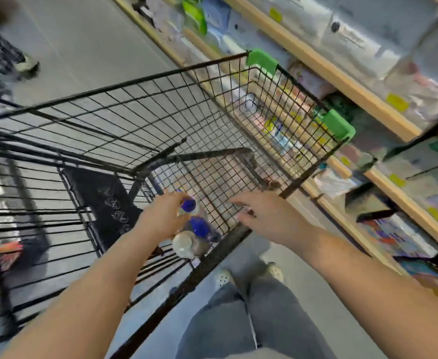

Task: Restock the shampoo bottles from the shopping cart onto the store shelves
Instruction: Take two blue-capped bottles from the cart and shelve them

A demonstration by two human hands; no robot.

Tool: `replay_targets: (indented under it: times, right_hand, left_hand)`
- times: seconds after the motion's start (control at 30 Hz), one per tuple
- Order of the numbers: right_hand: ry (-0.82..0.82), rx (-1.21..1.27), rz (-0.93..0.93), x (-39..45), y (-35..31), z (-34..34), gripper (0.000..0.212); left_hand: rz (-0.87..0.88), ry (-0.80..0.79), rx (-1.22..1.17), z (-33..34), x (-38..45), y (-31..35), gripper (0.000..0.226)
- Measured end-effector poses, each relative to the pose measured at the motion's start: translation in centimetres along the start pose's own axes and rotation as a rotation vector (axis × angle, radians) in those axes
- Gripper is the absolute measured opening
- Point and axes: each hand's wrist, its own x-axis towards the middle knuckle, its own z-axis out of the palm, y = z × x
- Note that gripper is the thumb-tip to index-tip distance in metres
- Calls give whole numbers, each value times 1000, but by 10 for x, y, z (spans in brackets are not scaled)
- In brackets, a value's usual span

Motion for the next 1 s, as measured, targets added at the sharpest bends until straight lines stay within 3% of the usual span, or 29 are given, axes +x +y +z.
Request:
replay_targets:
  times: [0.1, 0.33, 0.47, 0.77, 1.0]
  right_hand:
    - [-130, -62, 22, 32, -7, 19, 36]
    - [-458, -224, 70, 101, -12, 77, 25]
    - [-580, -294, 56, 125, -11, 89, 11]
    - [-859, -361, 116, 163, -8, 119, 66]
    - [-888, -354, 51, 171, -5, 108, 61]
  left_hand:
    - [0, 16, -13, 8, 16, -19, 53]
    - [105, -18, 73, 33, 49, -46, 52]
    - [107, -102, 153, 42, 64, -55, 54]
    - [143, -244, 214, 52, 104, -62, 53]
    - [99, -302, 210, 58, 119, -50, 47]
